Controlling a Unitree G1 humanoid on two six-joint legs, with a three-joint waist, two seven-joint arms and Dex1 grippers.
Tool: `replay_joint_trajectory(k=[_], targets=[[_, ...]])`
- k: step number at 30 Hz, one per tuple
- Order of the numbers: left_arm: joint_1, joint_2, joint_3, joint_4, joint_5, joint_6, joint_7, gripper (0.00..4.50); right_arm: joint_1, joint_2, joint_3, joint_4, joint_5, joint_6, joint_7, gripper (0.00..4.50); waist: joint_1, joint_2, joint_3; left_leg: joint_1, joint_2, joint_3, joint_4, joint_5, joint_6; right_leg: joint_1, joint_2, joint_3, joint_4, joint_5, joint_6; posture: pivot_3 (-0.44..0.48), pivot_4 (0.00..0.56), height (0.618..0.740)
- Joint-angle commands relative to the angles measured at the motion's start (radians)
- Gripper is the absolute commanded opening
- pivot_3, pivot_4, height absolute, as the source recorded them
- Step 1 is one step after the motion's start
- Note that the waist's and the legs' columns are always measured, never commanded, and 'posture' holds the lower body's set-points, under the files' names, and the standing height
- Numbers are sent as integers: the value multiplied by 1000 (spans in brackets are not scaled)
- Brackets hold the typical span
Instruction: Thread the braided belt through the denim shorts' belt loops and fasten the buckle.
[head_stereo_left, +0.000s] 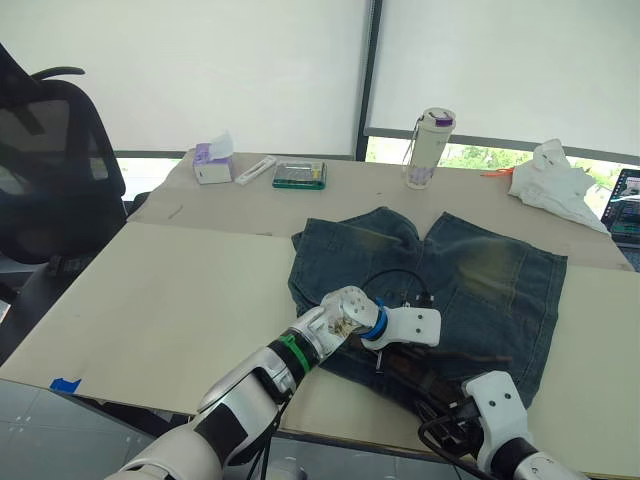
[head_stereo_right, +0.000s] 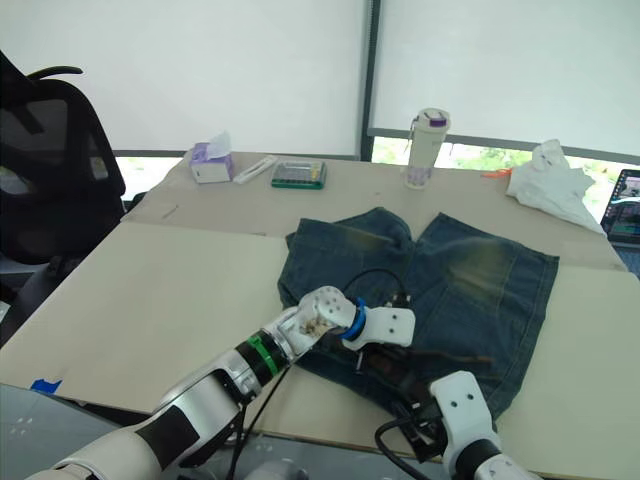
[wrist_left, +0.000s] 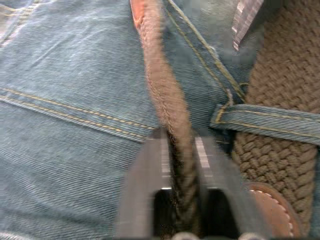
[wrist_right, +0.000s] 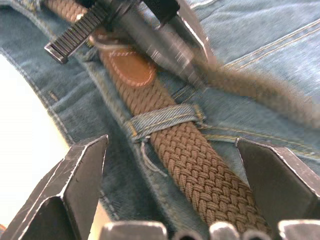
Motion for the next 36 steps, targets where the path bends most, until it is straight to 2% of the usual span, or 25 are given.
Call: replay_joint_trajectory(k=[1,3,5,10,13,14,17,19,24,27,31,36], targets=[[-72,11,146,-150,-90,10,-15,2,-32,7,-5,-19,-9,41,-24,4252,-5,1,0,0,0,0,0,0,0,0,1,0,0,0,0,0,150,740],[-40,36,185,-197,-143,33,-41,0,-43,0,-6,-15,-10,55,-24,3691,-7,1,-1,0,0,0,0,0,0,0,1,0,1,0,-1,0,150,740],[-10,59,240,-262,-220,145,-66,0,-51,-7,-12,-25,2,65,-12,3018,-14,2,-1,0,0,-1,1,0,0,0,1,0,2,4,-7,0,150,740],[50,146,330,-401,-344,328,-106,0,-64,-80,-20,-18,-24,84,20,1259,-44,2,-1,1,1,-2,1,0,0,-1,2,0,5,4,-8,0,150,740],[104,223,314,-438,-306,278,-113,0,-95,-150,-60,26,-91,79,5,217,-60,2,-1,2,1,-1,1,0,0,0,3,0,8,3,-6,0,150,740],[123,244,309,-448,-297,266,-114,0,-106,-178,-76,41,-111,74,6,15,-66,2,-1,3,1,-1,1,0,0,0,3,0,9,3,-6,0,150,740],[160,278,321,-478,-298,288,-90,0,-160,-242,-126,92,-149,42,21,15,-75,3,-2,4,1,-1,1,0,0,0,3,1,10,3,-7,0,150,740],[179,286,331,-494,-299,308,-57,0,-206,-309,-115,159,-190,-16,46,15,-77,4,-2,3,1,-1,1,0,0,0,3,1,10,3,-7,0,150,740],[208,297,311,-477,-217,229,37,0,-403,-406,23,406,-238,-200,160,15,-99,3,-2,6,1,-1,2,0,0,1,3,2,10,3,-7,0,150,740],[194,311,311,-429,-174,176,69,0,-540,-358,107,511,-221,-262,215,15,-108,2,-1,7,2,0,2,0,0,2,5,3,10,4,-9,0,150,740],[143,354,342,-298,-125,100,121,0,-711,-298,230,644,-283,-319,258,15,-124,1,0,9,5,0,1,0,0,1,10,5,12,5,-11,0,150,740],[87,383,375,-178,-113,18,165,0,-898,-199,279,854,-344,-412,228,15,-123,-4,2,10,7,-1,0,0,0,-1,12,5,14,7,-13,0,150,740]])
